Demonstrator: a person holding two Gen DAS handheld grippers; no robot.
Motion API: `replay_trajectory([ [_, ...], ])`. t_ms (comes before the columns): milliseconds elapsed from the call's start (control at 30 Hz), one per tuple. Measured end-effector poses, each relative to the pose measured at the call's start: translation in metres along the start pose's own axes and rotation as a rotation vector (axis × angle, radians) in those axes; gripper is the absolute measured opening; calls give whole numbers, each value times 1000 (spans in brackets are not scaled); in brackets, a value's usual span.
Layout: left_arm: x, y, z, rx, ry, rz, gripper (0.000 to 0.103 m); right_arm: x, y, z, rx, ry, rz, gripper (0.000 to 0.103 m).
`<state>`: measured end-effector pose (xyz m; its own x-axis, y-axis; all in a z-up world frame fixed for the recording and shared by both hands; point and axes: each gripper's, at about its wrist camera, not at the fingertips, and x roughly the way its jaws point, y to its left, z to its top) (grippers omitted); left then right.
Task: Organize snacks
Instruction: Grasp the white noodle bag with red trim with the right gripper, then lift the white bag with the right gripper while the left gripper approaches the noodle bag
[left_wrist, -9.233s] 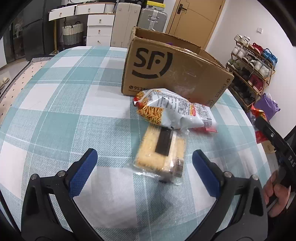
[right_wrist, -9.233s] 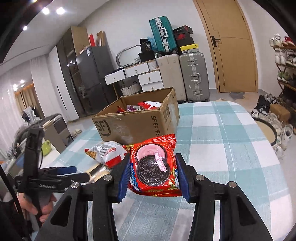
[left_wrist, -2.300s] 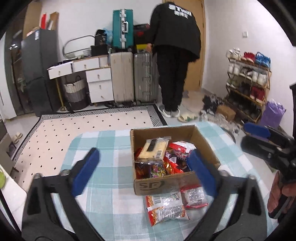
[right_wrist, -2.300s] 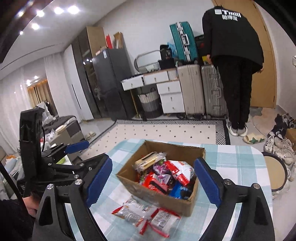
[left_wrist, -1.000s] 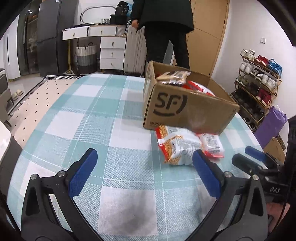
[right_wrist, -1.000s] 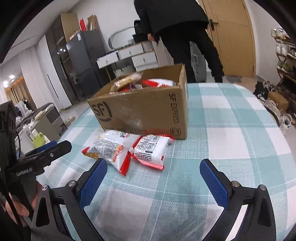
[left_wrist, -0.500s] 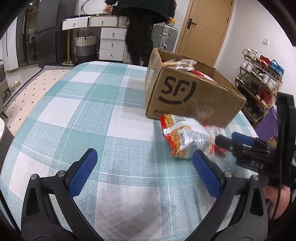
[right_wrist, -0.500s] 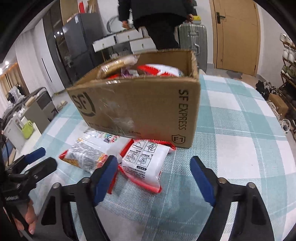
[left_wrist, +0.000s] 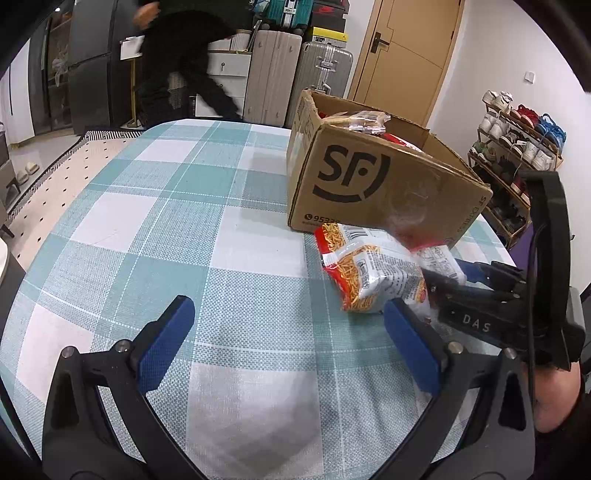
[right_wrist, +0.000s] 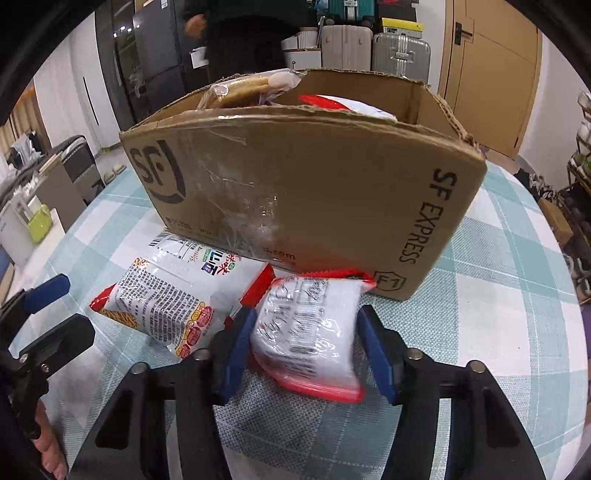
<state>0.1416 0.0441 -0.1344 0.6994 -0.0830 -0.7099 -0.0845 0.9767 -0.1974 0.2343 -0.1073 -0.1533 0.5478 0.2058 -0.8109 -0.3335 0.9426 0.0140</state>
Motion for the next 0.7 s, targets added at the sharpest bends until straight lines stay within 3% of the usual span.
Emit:
replay_trajectory([
  [200, -1, -1, -1, 2, 3, 7, 102, -8, -17, -3, 83, -48, 63, 45],
  [500, 0, -2, -1, 9, -3, 29, 102, -40, -33, -19, 111, -126, 105, 45],
  [700, -1, -3, -1, 11, -7, 49, 102, -69, -44, -43, 159, -181, 151, 45],
])
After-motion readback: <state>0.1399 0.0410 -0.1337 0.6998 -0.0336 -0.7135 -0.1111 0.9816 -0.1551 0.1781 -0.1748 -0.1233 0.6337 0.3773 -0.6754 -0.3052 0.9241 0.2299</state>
